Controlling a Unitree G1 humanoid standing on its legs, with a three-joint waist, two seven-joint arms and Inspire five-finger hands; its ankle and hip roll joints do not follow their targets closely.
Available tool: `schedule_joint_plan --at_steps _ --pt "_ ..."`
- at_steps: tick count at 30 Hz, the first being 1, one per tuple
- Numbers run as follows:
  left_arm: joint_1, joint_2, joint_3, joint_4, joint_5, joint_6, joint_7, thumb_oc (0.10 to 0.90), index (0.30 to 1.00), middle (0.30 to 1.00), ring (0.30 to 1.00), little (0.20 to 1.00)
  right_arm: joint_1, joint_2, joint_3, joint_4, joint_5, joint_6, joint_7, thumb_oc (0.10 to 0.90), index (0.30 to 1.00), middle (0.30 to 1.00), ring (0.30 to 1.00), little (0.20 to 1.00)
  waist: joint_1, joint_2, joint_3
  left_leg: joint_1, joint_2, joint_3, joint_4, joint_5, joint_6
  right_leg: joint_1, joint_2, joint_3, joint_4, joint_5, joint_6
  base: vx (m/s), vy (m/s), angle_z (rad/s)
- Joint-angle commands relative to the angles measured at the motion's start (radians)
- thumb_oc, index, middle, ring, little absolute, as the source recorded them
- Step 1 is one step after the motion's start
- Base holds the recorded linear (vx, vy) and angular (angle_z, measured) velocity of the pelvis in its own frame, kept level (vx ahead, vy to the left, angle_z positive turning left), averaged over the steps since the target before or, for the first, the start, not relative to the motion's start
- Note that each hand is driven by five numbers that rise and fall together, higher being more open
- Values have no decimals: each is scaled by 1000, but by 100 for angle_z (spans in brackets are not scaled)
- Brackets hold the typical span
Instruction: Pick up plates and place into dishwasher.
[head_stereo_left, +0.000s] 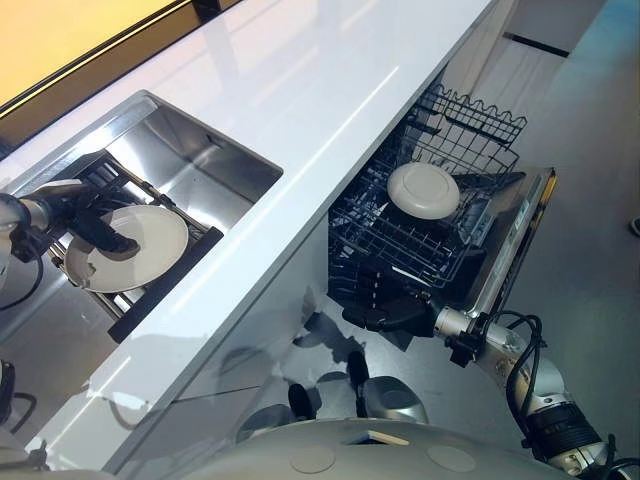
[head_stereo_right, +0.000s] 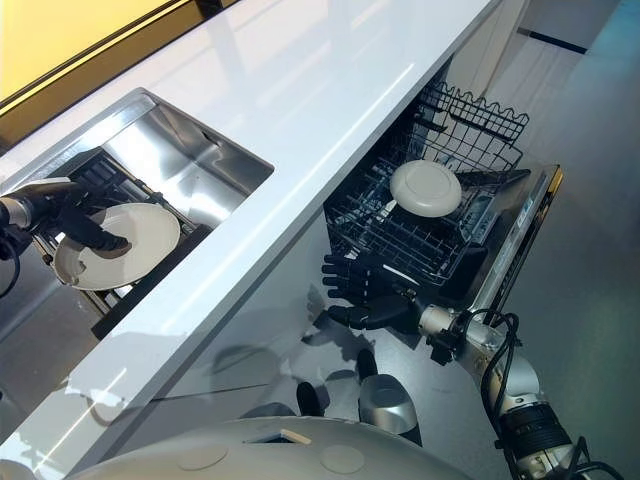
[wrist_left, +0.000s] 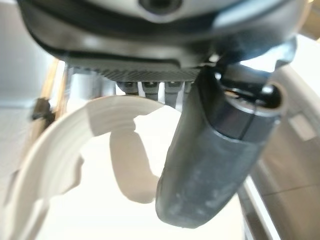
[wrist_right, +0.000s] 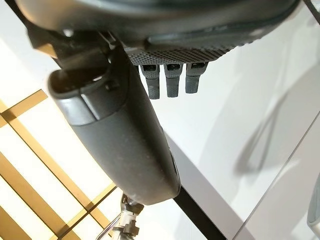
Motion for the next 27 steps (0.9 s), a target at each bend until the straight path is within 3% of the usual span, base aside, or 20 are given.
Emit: schedule_joint_plan --at_steps 1,3,4,5,6,7,8,9,16,23,25,27 --pt "29 74 75 -42 32 49 -88 800 900 900 900 900 -27 -21 -50 -147 76 -49 6 800 900 900 900 900 4 32 -28 -88 -79 -14 121 -107 49 -33 -53 -38 89 -73 142 11 -26 -5" --pt "68 66 98 -60 40 60 -118 800 900 900 900 900 -21 -19 -51 -149 85 -44 -18 800 900 900 900 900 7 31 -28 -85 -78 -18 117 -105 48 -30 -50 -39 83 -71 140 16 -34 -2" --pt "79 62 106 -69 48 70 -126 742 851 851 851 842 -19 -17 -51 -146 82 -46 -23 800 900 900 900 900 8 31 -30 -84 -78 -19 114 -104 47 -28 -49 -40 80 -71 140 15 -37 -2" --pt "88 59 111 -75 62 76 -133 652 773 773 773 752 -16 -17 -51 -141 82 -48 -26 800 900 900 900 900 8 31 -31 -84 -77 -18 112 -103 46 -26 -49 -42 76 -71 139 12 -37 -3" --pt "95 59 115 -81 68 83 -132 424 578 578 578 524 -14 -17 -52 -137 86 -46 -27 800 900 900 900 900 8 31 -33 -83 -77 -19 111 -102 45 -25 -48 -43 73 -70 138 11 -33 -3" --pt "100 60 118 -84 73 82 -129 350 514 514 514 450 -12 -18 -54 -135 89 -44 -28 800 900 900 900 900 9 31 -34 -83 -76 -20 110 -102 44 -25 -47 -44 73 -70 138 13 -48 -4" --pt "114 63 129 -94 60 72 -108 133 328 328 328 233 -9 -18 -53 -132 98 -45 -32 800 900 900 900 900 11 29 -35 -81 -76 -20 110 -102 43 -21 -46 -47 69 -70 137 13 -54 -6" --pt "120 65 135 -101 46 67 -87 100 300 300 300 200 -9 -19 -53 -132 105 -43 -32 800 900 900 900 900 12 29 -36 -80 -76 -21 109 -101 43 -19 -46 -49 67 -71 136 12 -62 -6" --pt "64 87 140 -116 -58 -29 109 100 300 300 300 200 -8 0 -25 -99 101 -56 -26 800 900 900 900 900 17 30 -55 -75 -69 -24 95 -91 33 3 -36 -62 44 -76 125 4 -64 2" --pt "-69 122 114 -59 -116 -141 331 100 300 300 300 200 -17 15 9 -49 93 -92 -37 800 900 900 900 900 21 29 -78 -67 -60 -30 80 -82 23 19 -25 -73 30 -82 115 0 -73 2" --pt "-137 145 102 -27 -91 -199 437 100 300 300 300 200 -21 17 16 -34 99 -104 -47 800 900 900 900 900 20 30 -85 -63 -56 -33 74 -79 19 26 -22 -78 26 -85 111 -1 -76 10" --pt "-199 165 78 -12 -82 -222 464 100 300 300 300 200 -23 17 20 -25 103 -110 -50 800 900 900 900 900 19 31 -90 -60 -53 -35 69 -77 15 31 -19 -82 24 -88 109 4 -65 11"
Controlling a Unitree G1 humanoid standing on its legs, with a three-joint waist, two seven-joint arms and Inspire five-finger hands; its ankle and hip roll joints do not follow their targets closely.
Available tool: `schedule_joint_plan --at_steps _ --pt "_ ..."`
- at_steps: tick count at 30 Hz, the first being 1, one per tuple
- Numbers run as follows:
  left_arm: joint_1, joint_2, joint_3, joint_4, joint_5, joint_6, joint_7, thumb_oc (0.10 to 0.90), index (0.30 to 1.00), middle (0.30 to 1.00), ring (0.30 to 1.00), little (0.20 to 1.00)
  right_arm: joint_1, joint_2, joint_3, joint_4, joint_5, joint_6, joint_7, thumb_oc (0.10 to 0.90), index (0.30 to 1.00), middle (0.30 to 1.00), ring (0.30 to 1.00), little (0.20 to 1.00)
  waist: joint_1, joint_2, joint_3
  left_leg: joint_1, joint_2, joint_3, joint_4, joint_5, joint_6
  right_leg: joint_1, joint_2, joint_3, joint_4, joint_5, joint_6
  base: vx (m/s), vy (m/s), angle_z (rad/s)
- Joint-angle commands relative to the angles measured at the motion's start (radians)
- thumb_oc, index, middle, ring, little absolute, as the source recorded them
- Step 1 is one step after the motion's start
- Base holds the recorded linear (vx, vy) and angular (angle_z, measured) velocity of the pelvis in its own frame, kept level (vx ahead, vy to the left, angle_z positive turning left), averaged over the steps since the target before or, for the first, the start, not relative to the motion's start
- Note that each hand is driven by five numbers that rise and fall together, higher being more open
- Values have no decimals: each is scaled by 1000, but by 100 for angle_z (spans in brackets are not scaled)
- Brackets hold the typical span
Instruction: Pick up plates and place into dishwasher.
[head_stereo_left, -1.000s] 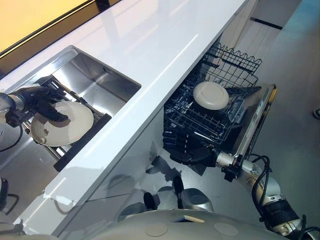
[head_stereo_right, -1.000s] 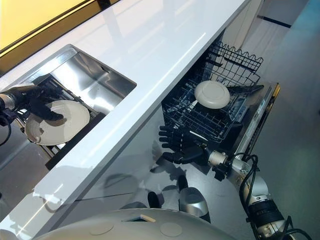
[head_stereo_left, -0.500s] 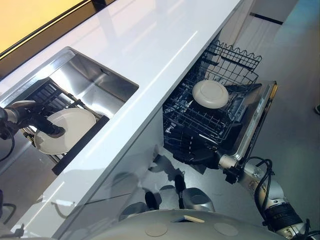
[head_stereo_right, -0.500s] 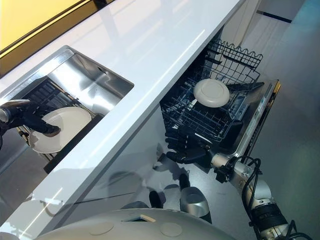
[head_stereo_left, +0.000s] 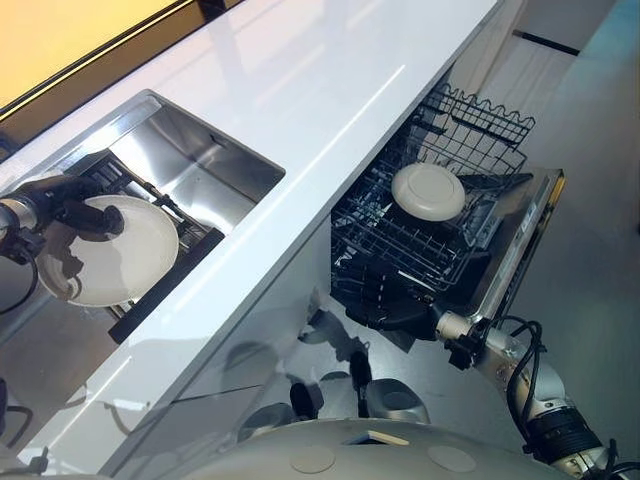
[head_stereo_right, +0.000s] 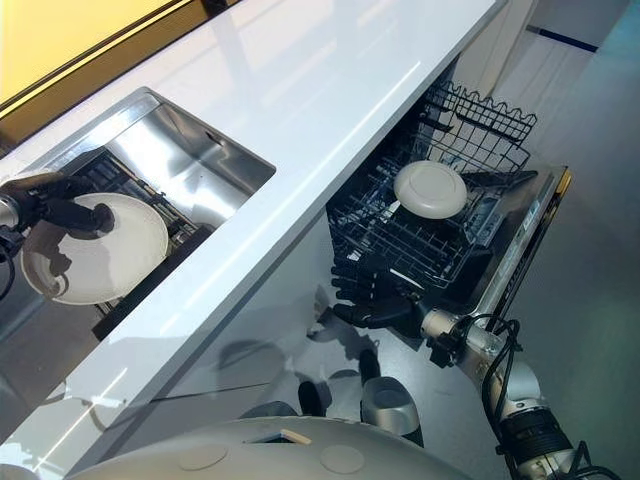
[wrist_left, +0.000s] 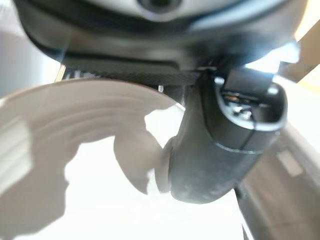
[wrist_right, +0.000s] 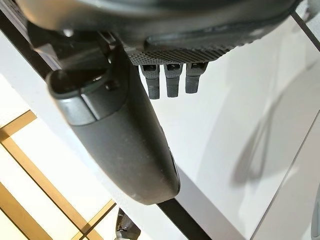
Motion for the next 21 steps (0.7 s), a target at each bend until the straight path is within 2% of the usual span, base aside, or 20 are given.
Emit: schedule_joint_plan --at_steps 1,6,9,10,11,13,15,18,19,20,21 --pt "-237 168 -22 40 -16 -115 154 100 300 300 300 200 -39 7 10 -53 92 -105 20 800 900 900 900 900 -6 26 -92 -59 -59 -17 68 -75 22 11 -18 -47 60 -96 116 5 -59 8" --pt "-353 184 -95 39 -21 -155 221 100 300 300 300 200 -52 3 16 -29 83 -149 19 800 900 900 900 900 -3 25 -101 -48 -53 -27 51 -70 15 25 -11 -57 50 -101 108 -1 -56 9" --pt "-399 200 -113 18 -30 -225 352 100 300 300 300 200 -66 -13 -8 -57 124 -188 -3 800 900 900 900 900 -2 21 -107 -39 -47 -29 43 -70 10 34 -7 -60 43 -101 105 9 -64 5" --pt "-398 207 -95 -12 -28 -265 421 100 300 300 300 200 -77 -20 -42 -91 175 -212 -41 800 900 900 900 900 -1 19 -111 -36 -45 -31 39 -70 8 36 -4 -59 41 -101 103 5 -56 4" --pt "-393 208 -87 -20 -28 -280 442 100 300 300 300 200 -80 -22 -50 -99 191 -221 -53 800 900 900 900 900 0 19 -112 -35 -45 -31 39 -70 8 37 -4 -59 41 -102 103 4 -42 2" --pt "-357 198 -42 -88 -36 -289 509 100 300 300 300 200 -96 -11 -98 -134 217 -278 -122 800 900 900 900 900 3 16 -115 -33 -42 -33 34 -70 7 37 0 -57 41 -104 98 0 0 0" --pt "-251 152 63 -186 -2 -326 594 100 300 300 300 200 -120 18 -166 -180 219 -350 -227 800 900 900 900 900 8 14 -118 -30 -38 -38 30 -72 7 39 3 -54 43 -112 91 0 0 0" --pt "-61 32 223 -371 99 -365 713 100 300 300 300 200 -167 67 -265 -262 83 -489 -418 800 900 900 900 900 10 19 -124 -24 -36 -51 21 -76 8 44 8 -51 49 -126 81 0 0 0" --pt "-42 15 237 -399 109 -370 730 100 300 300 300 200 -171 73 -275 -273 55 -509 -441 800 900 900 900 900 10 20 -125 -22 -36 -53 20 -76 9 44 8 -50 49 -127 81 0 0 0" --pt "1 -23 265 -456 136 -381 759 100 300 300 300 200 -182 81 -293 -304 -16 -558 -500 800 900 900 900 900 10 22 -127 -20 -35 -57 18 -76 11 45 10 -50 51 -129 77 0 0 0" --pt "18 -41 275 -497 157 -375 772 100 300 300 300 200 -190 78 -306 -320 -26 -572 -519 800 900 900 900 900 11 20 -128 -18 -35 -59 18 -77 11 46 11 -48 52 -130 76 0 0 0"
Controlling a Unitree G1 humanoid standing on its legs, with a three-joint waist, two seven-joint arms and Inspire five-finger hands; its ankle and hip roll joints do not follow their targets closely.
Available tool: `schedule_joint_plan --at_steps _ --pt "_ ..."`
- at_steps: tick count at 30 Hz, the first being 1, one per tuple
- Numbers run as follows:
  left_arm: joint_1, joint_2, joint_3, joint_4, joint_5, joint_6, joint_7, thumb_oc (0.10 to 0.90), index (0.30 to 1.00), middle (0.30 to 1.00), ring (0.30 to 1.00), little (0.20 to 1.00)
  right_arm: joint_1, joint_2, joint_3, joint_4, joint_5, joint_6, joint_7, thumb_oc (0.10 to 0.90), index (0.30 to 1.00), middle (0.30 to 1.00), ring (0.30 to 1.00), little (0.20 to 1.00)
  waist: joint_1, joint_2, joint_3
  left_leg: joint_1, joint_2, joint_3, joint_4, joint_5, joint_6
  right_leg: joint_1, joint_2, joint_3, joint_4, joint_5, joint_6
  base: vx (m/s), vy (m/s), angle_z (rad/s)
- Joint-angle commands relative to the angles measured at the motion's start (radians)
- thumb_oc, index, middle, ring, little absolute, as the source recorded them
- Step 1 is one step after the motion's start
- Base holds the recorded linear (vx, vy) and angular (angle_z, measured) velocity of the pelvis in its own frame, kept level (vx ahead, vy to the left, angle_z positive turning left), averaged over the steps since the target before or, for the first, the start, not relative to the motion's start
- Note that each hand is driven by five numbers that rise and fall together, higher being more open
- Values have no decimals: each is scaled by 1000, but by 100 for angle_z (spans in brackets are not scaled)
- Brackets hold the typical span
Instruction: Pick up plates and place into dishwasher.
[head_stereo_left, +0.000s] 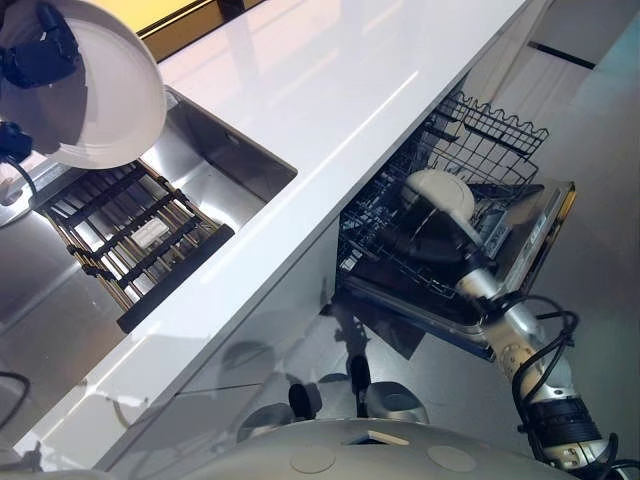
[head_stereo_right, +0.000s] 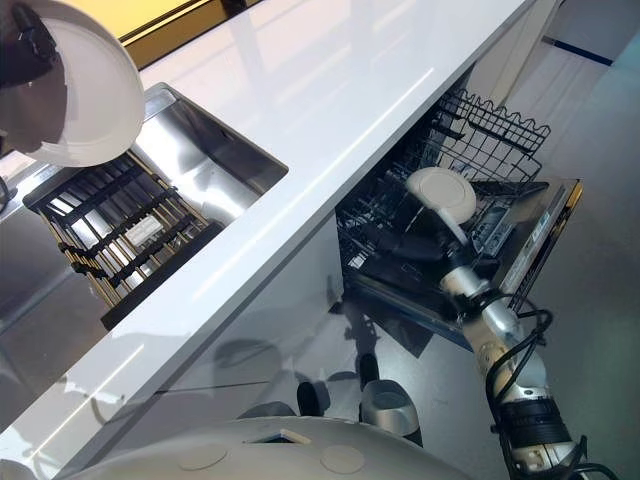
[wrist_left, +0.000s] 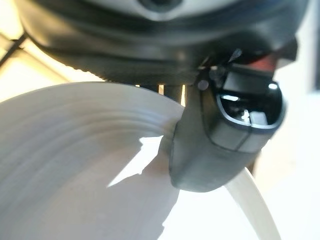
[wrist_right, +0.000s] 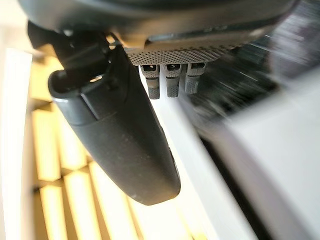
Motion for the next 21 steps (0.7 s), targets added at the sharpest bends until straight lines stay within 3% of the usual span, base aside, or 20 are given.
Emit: schedule_joint_plan --at_steps 1,6,17,21 --pt "8 -33 124 -113 109 -84 178 100 300 300 300 200 -118 1 -91 -190 -109 -254 -127 800 900 900 900 900 4 28 -125 -18 -33 -30 19 -80 10 32 17 -22 57 -135 78 0 0 0" --pt "0 -124 92 -222 156 -96 216 100 300 300 300 200 -194 -1 -72 -256 -133 -292 -130 800 900 900 900 900 18 23 -134 -19 -33 -39 27 -81 10 36 21 -23 67 -140 71 0 0 0" --pt "-8 -289 -24 -306 205 -171 206 100 300 300 300 200 -300 42 46 -317 -16 -130 11 800 900 900 900 900 31 -2 -158 -18 -27 -34 31 -75 3 41 27 -20 77 -143 65 12 -21 2" --pt "-25 -310 -47 -300 213 -218 251 100 300 300 300 200 -320 53 63 -323 10 -121 16 800 900 900 900 900 33 -6 -165 -19 -26 -34 31 -75 1 43 27 -21 75 -143 63 8 -5 0"
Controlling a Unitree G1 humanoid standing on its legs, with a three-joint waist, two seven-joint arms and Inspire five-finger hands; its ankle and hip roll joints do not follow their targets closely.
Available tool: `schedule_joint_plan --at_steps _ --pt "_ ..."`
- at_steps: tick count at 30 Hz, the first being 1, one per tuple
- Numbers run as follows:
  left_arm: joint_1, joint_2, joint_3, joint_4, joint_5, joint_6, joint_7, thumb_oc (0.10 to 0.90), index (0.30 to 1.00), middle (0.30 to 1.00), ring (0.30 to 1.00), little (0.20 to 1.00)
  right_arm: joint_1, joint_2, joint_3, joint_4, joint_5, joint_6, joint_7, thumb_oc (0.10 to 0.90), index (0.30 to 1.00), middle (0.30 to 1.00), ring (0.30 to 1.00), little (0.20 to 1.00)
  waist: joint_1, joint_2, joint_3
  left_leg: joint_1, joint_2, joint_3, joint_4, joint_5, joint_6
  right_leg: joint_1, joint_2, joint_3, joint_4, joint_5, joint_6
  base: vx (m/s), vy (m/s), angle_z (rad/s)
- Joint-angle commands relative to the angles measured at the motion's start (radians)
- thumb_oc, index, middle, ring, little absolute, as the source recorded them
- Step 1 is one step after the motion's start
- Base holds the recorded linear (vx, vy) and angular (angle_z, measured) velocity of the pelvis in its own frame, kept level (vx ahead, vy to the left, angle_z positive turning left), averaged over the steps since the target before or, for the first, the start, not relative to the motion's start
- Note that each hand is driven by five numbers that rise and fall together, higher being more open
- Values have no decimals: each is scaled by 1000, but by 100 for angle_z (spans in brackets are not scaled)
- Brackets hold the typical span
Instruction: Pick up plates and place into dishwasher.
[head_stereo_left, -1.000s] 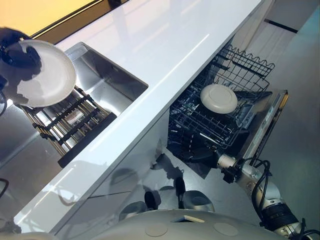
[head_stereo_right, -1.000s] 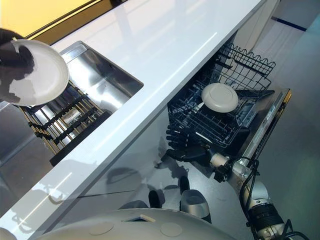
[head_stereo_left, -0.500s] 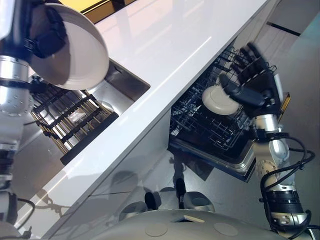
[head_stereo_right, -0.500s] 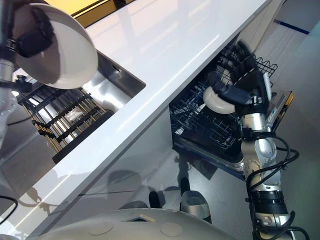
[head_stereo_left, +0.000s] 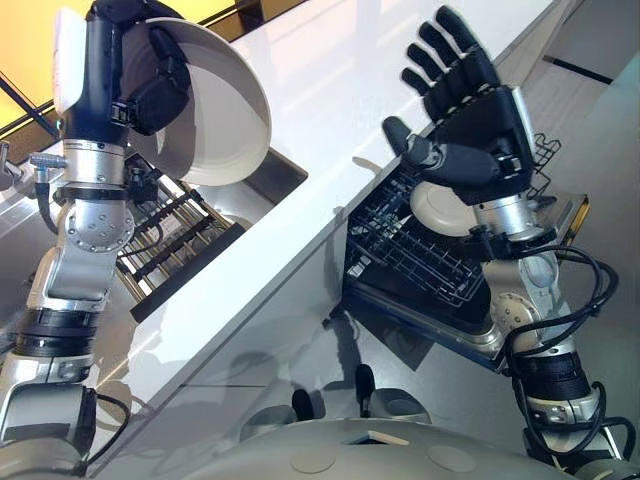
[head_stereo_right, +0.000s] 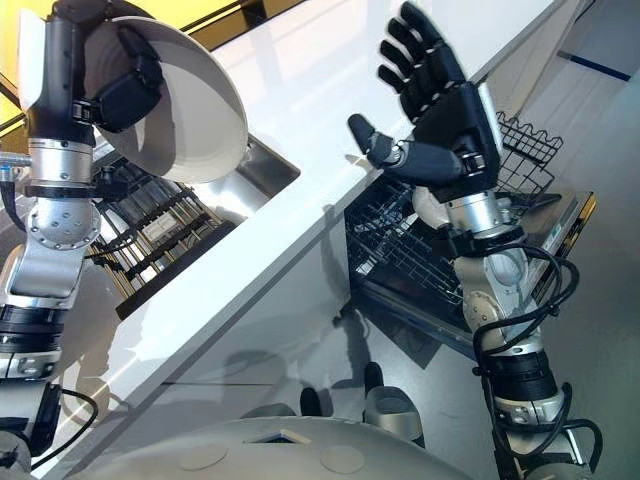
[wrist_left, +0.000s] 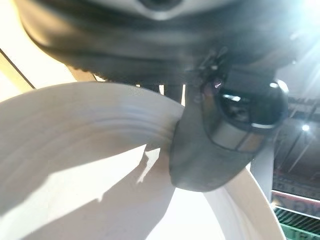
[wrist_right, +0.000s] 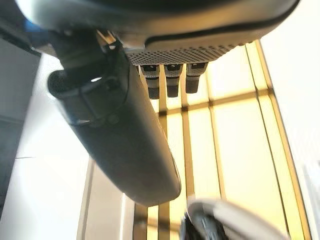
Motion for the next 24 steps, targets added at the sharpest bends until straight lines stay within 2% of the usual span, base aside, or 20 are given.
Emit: schedule_joint_plan --at_steps 1,6,12,20,24 --pt "-128 29 -31 -46 47 -135 142 100 300 300 300 200 -107 56 -20 -105 74 -65 22 800 900 900 900 900 3 -16 -143 -27 -28 -22 30 -78 2 30 24 -19 75 -142 64 31 -17 1" --pt "-115 -14 -39 -71 108 -192 215 100 300 300 300 200 -99 79 -2 -114 88 -45 34 800 900 900 900 900 4 -18 -151 -29 -28 -24 26 -75 1 28 23 -18 72 -139 64 0 0 0" --pt "-129 -57 -90 -63 124 -188 227 100 300 300 300 200 -110 91 45 -92 56 -19 29 800 900 900 900 900 9 -21 -156 -30 -33 -38 31 -78 3 30 21 -24 73 -139 62 0 0 0" --pt "-179 -92 -158 -46 160 -202 296 100 300 300 300 200 -152 113 130 -62 56 30 29 800 900 900 900 900 19 -24 -159 -27 -36 -48 32 -79 2 39 14 -44 64 -135 62 -13 0 6" --pt "-191 -105 -191 -65 203 -179 300 100 300 300 300 200 -162 123 167 -70 65 52 39 800 900 900 900 900 21 -25 -159 -28 -36 -50 31 -77 1 40 12 -49 63 -134 61 -6 -3 3"
